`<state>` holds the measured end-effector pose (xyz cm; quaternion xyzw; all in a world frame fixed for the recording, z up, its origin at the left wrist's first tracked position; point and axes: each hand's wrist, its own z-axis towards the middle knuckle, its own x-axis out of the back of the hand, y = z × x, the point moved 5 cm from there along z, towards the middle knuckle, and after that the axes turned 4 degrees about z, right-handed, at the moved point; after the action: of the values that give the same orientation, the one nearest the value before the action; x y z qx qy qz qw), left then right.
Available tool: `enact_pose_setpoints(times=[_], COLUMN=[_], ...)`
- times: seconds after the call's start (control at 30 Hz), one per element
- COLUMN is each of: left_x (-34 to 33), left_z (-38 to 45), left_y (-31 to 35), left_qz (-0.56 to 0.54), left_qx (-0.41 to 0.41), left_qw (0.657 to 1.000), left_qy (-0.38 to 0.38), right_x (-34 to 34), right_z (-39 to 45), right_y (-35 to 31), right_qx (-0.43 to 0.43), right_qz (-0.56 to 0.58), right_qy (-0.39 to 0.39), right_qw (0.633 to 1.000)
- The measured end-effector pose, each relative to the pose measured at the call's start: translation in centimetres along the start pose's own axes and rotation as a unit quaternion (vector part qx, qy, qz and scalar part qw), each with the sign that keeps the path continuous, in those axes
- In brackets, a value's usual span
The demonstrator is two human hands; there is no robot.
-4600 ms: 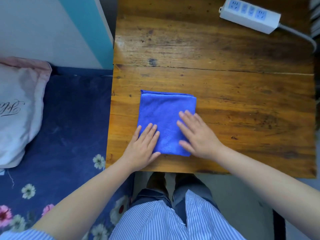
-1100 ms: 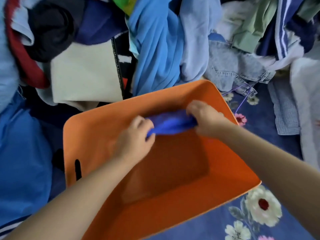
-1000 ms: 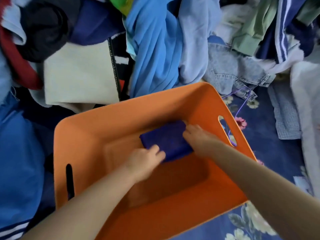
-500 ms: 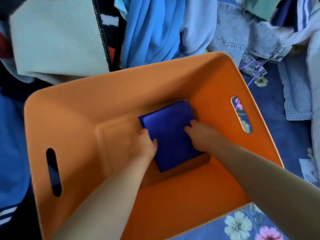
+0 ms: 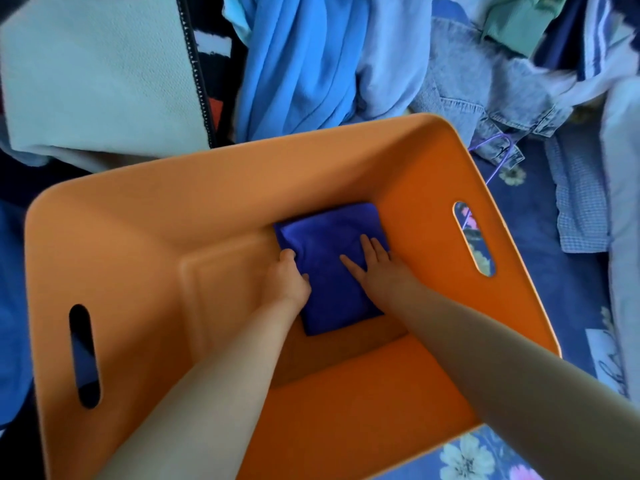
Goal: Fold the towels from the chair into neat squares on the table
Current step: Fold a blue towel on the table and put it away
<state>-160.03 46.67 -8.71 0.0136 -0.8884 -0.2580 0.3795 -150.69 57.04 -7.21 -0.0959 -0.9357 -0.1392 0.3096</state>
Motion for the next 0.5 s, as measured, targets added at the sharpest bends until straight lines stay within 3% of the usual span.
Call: enact_pose_setpoints(times=[0.1, 0.3, 0.4, 0.5], left_x=[0.8, 3.2, 4.5, 5.5], left_z=[-1.3, -7.2, -10.3, -14.2], left_y=[0.1, 1.8, 1.5, 1.6], left_qz=[0.017, 0.213, 0.328, 0.309], left_qx=[-0.016, -0.092, -0.114, -0.176], left_qw=[0.999, 0.972, 0.936, 0.933], left_qy=[-0.025, -0.046, -0.055, -0.063], right_x=[0.8, 5.0, 3.6, 1.1], right_z=[-1.5, -8.3, -12.8, -16.6], right_y=[0.2, 2.1, 2.0, 1.8], right_qx=[0.01, -0.005, 0.027, 0.056], right_qz=[-0.006, 0.056, 0.098, 0.219], right_qy=[-0.027, 0.117, 0.059, 0.021], right_qw=[1.0, 0.992, 0.993, 0.974])
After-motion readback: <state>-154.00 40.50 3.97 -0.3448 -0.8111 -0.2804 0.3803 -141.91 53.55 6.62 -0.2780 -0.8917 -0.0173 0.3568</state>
